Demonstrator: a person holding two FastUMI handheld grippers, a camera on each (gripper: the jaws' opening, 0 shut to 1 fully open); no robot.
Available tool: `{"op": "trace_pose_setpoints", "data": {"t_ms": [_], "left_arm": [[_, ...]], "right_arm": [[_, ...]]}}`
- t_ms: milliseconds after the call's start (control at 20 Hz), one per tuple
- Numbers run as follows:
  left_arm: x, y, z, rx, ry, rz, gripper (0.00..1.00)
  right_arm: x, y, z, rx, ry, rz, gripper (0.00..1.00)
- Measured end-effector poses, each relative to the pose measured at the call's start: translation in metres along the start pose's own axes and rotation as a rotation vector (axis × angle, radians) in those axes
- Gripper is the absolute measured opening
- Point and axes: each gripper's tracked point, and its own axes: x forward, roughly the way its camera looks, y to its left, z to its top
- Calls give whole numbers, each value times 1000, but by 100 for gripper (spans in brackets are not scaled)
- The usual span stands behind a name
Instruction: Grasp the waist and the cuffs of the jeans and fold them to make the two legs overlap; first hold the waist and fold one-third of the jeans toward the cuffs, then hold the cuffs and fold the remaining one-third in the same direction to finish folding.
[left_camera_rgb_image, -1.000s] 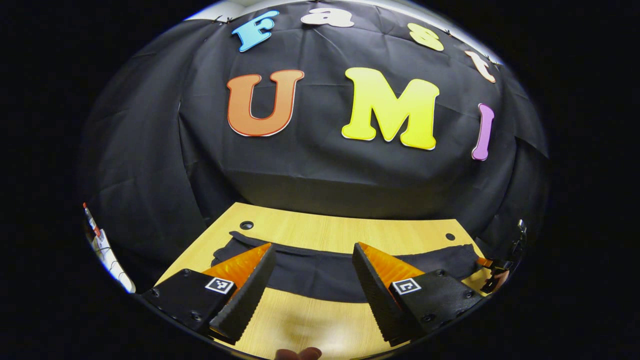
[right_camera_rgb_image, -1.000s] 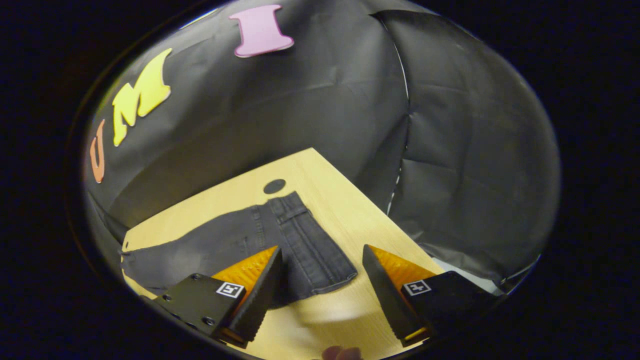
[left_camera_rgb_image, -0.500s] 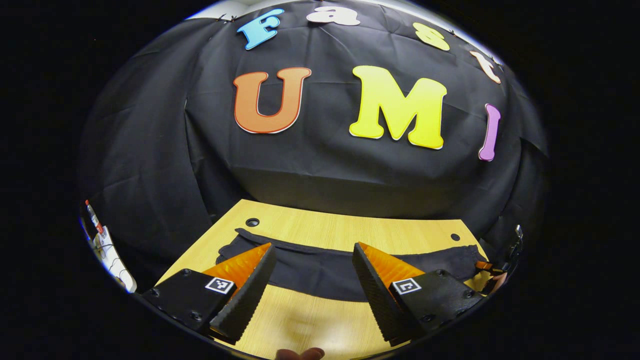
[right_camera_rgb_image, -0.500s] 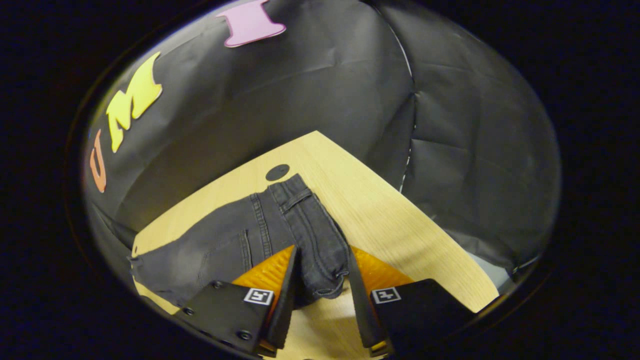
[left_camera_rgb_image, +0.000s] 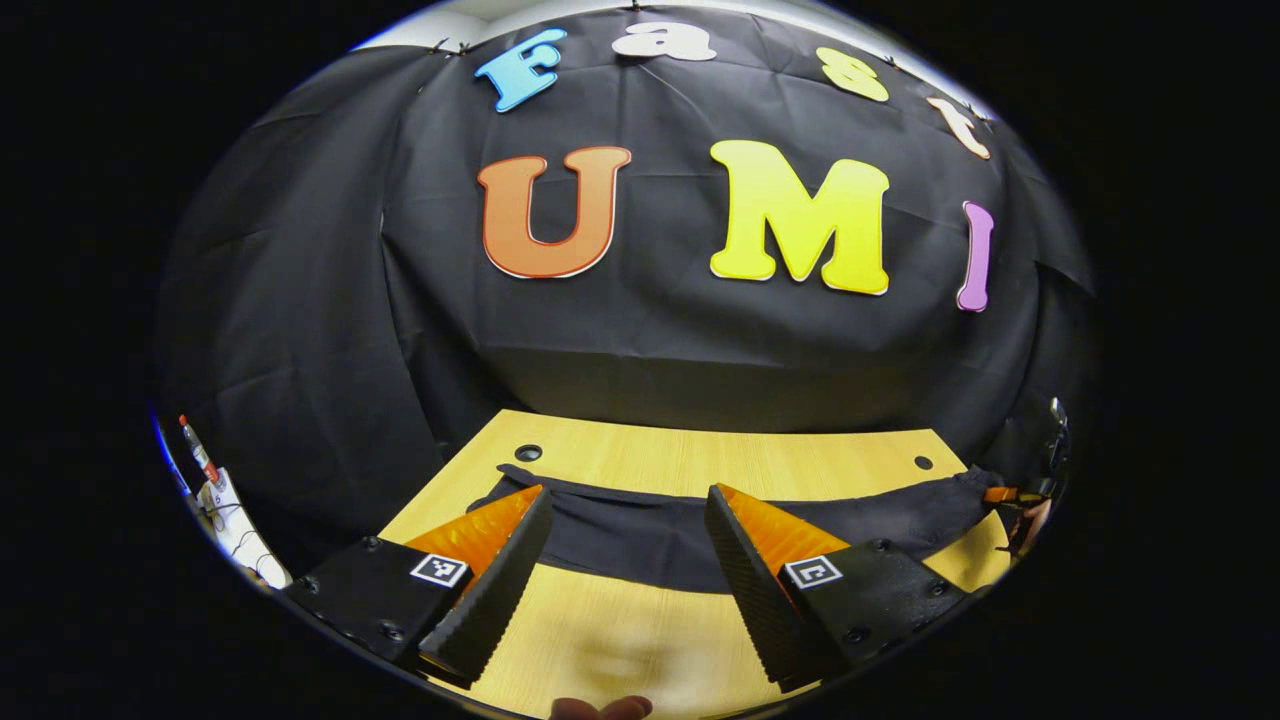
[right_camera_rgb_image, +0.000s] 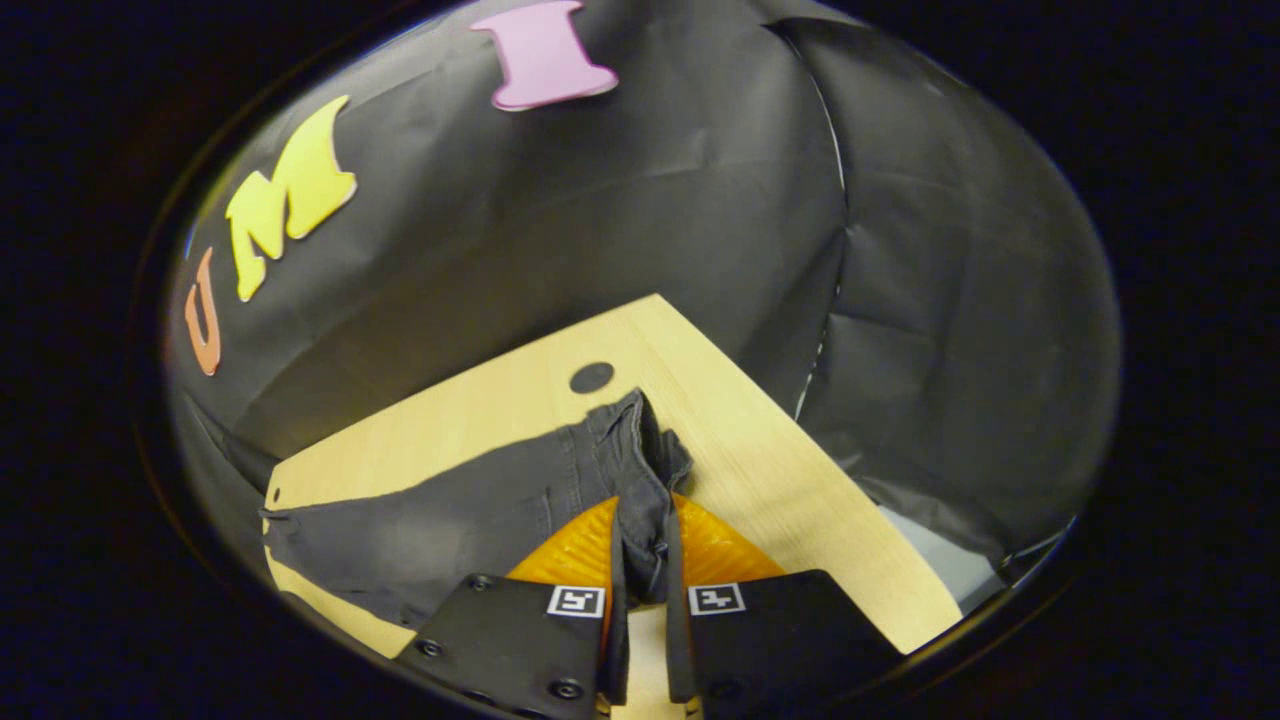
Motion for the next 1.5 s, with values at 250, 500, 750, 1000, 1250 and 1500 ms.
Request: {"op": "trace_pose_setpoints", "data": {"t_ms": [250, 500, 750, 1000, 1250, 1500], "left_arm": [[-5, 27, 1, -46, -45, -4, 99], [-9, 52, 3, -63, -94, -36, 99], [-13, 97, -3, -72, -122, -29, 98], [-24, 154, -10, -102, -127, 30, 99], [-34, 200, -28, -153, -98, 91, 99], [-42, 236, -47, -191, -70, 151, 99]], "right_arm": [[-65, 83, 52, -84, -127, 29, 16], [-118, 188, 69, -190, -211, 101, 16], [-144, 325, 35, -336, -266, 192, 12], [-122, 429, -39, -449, -210, 277, 16], [-83, 494, -135, -583, -123, 298, 12], [-35, 508, -226, -707, 13, 266, 16]]}}
